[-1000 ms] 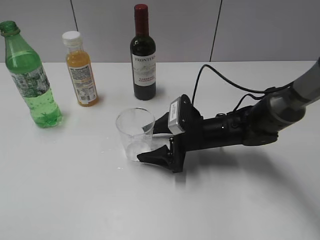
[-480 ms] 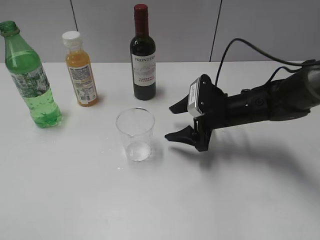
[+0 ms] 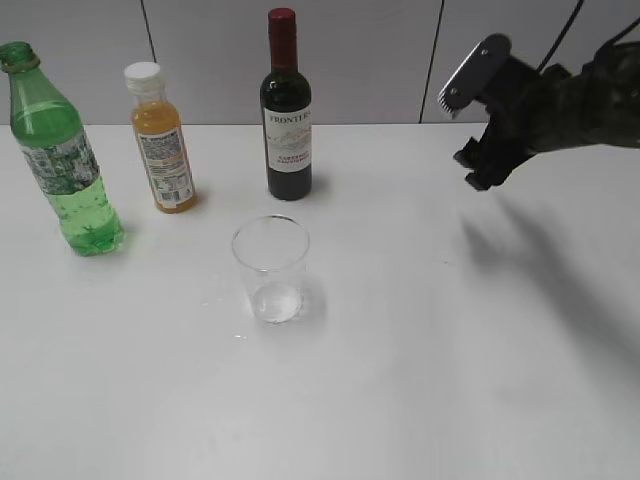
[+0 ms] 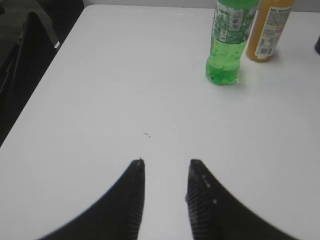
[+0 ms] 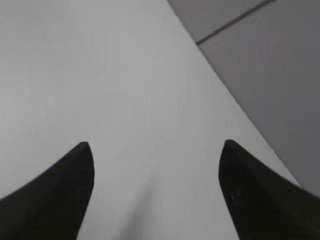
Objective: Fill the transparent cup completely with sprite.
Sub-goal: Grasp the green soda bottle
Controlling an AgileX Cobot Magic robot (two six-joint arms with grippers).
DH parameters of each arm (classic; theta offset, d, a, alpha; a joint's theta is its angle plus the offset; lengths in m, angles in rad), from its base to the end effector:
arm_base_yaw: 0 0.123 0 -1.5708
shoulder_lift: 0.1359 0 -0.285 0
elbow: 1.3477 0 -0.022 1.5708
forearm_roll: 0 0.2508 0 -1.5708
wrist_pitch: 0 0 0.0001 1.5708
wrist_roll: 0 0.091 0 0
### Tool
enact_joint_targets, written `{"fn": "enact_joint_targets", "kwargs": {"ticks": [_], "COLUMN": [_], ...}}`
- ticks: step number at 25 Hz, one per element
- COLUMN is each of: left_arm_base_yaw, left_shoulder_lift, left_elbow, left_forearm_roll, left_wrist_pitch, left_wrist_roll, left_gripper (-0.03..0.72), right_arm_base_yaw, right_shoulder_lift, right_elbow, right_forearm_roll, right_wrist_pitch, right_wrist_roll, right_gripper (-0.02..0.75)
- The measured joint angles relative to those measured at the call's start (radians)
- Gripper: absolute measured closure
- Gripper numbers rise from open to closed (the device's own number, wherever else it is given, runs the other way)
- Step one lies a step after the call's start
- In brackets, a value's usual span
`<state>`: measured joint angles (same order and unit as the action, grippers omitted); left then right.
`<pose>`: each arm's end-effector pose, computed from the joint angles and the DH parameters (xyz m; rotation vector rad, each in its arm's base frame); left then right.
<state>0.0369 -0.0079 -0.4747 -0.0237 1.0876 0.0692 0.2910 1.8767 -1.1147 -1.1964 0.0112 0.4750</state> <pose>-0.0043 -0.0021 0.2681 0.0350 2.0883 0.0358 0.3856 0.1144 0.1840 -1.0913 1.9802 -0.2423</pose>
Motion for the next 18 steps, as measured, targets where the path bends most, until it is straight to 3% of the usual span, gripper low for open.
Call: {"fn": "enact_joint_targets", "kwargs": {"ticks": [8,15,18], "left_arm_base_yaw": [0.000,0.000,0.000], "left_shoulder_lift": [0.000,0.000,0.000], "left_elbow": [0.000,0.000,0.000], "left_forearm_roll": [0.000,0.000,0.000], "left_wrist_pitch": [0.000,0.000,0.000], "left_wrist_roll": [0.000,0.000,0.000], "left_gripper": [0.451,0.451,0.451], "right_arm_base_yaw": [-0.034,-0.208,-0.267], "right_shoulder_lift": [-0.040,-0.040,-0.040], "right_elbow": [-0.238,-0.436,-0.488], "right_forearm_roll": [0.399,1.179,1.259], "right_wrist_pitch": [0.443,0.762,0.931], "right_wrist_roll": [0.030,-0.430,-0.493], "right_gripper": [0.147,0.148,0.148]}}
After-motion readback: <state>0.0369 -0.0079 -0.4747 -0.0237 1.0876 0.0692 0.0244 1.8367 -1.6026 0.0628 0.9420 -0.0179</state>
